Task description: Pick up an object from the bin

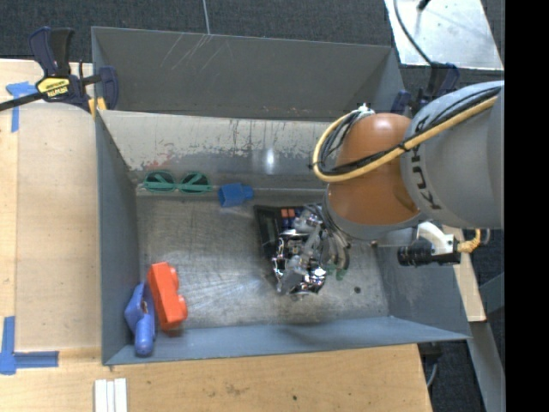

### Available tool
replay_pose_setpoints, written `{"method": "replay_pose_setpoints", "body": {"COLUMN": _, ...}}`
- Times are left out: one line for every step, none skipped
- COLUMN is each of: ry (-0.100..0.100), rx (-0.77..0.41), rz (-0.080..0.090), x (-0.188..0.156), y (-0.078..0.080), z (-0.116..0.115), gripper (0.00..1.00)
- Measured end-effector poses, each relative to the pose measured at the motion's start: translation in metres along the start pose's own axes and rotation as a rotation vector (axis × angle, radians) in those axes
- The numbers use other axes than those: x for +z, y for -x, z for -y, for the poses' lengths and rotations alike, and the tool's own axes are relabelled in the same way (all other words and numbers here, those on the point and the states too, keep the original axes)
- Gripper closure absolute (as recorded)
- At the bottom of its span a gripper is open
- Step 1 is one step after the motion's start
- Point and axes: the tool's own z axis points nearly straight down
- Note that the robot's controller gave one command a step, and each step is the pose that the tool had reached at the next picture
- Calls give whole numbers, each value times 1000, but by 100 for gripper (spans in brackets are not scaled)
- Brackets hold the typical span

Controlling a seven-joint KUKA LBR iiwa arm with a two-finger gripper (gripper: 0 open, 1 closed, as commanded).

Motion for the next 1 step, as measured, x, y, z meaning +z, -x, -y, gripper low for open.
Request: {"method": "replay_pose_setpoints", "body": {"ry": -2, "rx": -81, "rz": -4, "x": 1, "y": 4, "z": 6, "gripper": 0}}
